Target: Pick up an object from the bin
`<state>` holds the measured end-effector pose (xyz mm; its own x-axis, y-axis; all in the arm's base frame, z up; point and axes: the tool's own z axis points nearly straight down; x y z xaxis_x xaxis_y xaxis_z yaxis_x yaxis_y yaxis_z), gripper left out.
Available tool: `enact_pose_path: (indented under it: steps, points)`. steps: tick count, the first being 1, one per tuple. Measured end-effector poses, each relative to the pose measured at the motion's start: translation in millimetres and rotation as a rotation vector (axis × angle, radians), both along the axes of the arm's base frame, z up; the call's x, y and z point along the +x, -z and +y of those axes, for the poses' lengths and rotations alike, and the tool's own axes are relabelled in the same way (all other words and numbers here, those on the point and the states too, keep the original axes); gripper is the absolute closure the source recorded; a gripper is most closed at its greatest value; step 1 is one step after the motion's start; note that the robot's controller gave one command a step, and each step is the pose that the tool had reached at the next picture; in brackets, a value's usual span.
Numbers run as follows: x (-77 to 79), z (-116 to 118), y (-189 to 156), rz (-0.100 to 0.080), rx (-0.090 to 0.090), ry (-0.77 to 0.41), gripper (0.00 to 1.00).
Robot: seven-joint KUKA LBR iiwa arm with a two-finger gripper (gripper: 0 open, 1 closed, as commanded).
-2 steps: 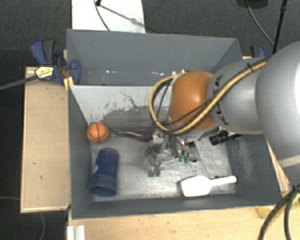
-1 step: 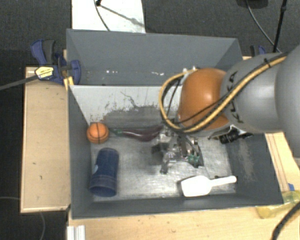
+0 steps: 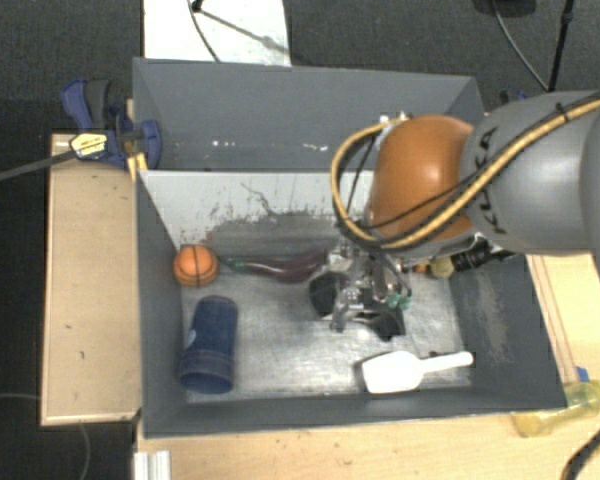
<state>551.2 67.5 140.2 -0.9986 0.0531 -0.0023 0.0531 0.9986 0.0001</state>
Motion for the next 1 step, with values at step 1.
enact_pose_path:
  steps: [1]
  points:
    - [-11.4,5.6,-60.5,0.006,0.000,0.015,1.00]
